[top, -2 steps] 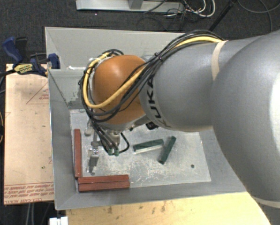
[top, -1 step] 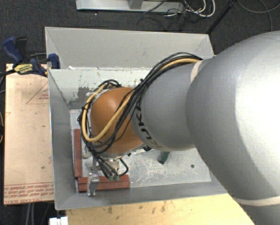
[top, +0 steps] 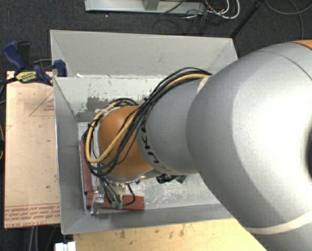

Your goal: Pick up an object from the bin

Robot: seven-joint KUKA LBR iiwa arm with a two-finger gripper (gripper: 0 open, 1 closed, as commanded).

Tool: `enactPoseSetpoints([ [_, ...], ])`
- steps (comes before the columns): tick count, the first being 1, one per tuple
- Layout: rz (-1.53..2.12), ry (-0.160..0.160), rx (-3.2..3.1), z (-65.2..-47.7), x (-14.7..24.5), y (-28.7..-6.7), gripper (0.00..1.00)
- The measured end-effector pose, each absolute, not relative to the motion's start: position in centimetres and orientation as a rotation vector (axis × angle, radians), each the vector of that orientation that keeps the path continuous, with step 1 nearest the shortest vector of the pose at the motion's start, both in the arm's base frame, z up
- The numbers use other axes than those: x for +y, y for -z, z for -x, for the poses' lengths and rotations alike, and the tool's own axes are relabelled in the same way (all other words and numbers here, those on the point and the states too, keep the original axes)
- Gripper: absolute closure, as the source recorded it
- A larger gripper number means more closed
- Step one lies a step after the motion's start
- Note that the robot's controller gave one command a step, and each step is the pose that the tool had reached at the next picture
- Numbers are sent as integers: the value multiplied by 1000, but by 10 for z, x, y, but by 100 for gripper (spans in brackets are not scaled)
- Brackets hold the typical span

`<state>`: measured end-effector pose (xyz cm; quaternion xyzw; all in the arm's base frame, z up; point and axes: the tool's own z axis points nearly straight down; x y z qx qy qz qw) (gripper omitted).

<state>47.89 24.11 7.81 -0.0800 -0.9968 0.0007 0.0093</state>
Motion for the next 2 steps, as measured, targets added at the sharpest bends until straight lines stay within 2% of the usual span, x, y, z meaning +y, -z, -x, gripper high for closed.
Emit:
enactPoseSetpoints([
  [1,251,-2,-3113,-479,241,-78,100],
  [2,270,1,-3130,-481,244,-125,100],
])
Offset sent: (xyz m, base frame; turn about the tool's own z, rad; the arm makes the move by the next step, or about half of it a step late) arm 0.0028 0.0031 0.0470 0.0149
